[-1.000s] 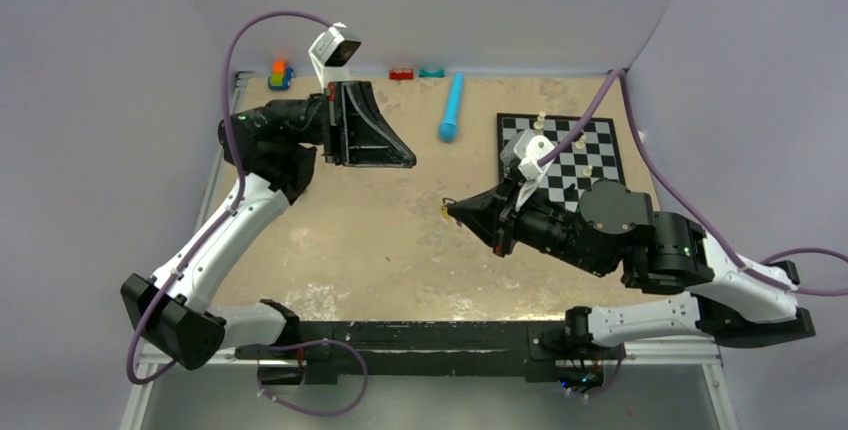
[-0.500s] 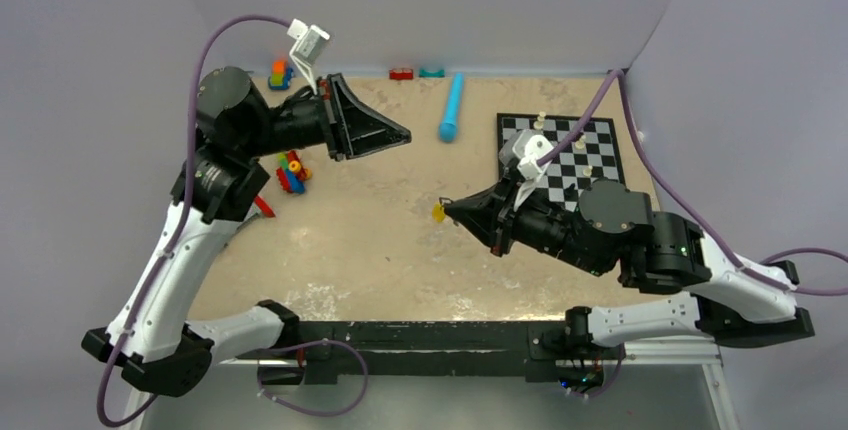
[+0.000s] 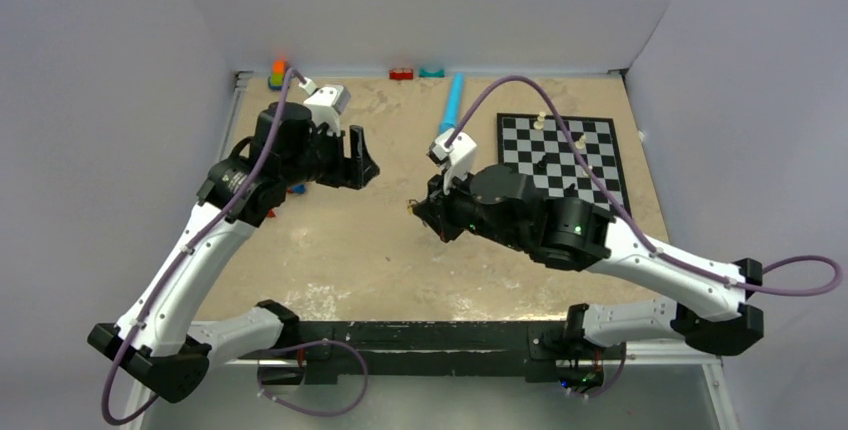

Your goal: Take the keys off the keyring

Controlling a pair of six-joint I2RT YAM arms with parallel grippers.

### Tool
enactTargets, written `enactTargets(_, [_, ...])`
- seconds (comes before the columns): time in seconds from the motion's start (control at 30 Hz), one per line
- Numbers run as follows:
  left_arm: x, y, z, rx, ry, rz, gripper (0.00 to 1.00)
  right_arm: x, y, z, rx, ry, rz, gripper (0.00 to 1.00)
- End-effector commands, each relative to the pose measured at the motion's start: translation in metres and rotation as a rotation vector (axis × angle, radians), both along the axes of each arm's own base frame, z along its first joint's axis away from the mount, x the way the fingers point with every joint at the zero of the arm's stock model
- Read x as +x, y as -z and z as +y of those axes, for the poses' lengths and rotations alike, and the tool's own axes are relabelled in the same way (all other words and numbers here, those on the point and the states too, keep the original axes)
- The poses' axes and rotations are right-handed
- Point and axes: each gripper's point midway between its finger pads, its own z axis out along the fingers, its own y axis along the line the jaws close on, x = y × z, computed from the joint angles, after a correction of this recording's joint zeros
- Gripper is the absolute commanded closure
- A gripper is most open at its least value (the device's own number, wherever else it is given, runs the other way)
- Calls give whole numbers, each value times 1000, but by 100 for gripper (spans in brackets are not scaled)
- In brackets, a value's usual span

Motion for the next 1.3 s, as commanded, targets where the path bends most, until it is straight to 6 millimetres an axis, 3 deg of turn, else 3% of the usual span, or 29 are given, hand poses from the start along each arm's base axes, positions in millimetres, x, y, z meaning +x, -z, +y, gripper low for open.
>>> enactTargets(0.0, [13, 19, 35, 157, -120, -68, 26, -3, 26, 19, 36, -33, 125, 100])
enactTargets(0.17, [23, 53, 64, 247, -242, -136, 24, -5, 51, 28, 52, -57, 174, 100])
enactTargets(0.3, [29, 82, 81, 311, -324, -155, 14, -6, 66, 33, 39, -58, 204, 100])
enactTargets(0.47, [28, 94, 90, 342, -378, -110, 14, 11, 102, 40, 7, 15, 264, 100])
enactTargets(0.67, [27, 110, 114, 439, -477, -91, 15, 31, 173, 60, -68, 58, 413, 100])
enactTargets(0.77, [26, 110, 119, 451, -482, -121, 14, 25, 219, 69, -149, 63, 520, 100])
enactTargets(0.87, [24, 111, 124, 469, -482, -146, 14, 19, 258, 66, -207, 95, 604, 100])
enactTargets(0.93, [23, 111, 124, 471, -477, -152, 14, 15, 269, 61, -209, 107, 623, 99])
enactTargets(1.07, [24, 111, 120, 448, -463, -156, 14, 12, 276, 50, -230, 126, 624, 56])
enactTargets(1.2, [23, 109, 119, 442, -462, -157, 14, 16, 270, 39, -255, 159, 595, 26])
enactTargets(1.27, [22, 109, 120, 440, -463, -160, 14, 19, 265, 32, -263, 184, 572, 21])
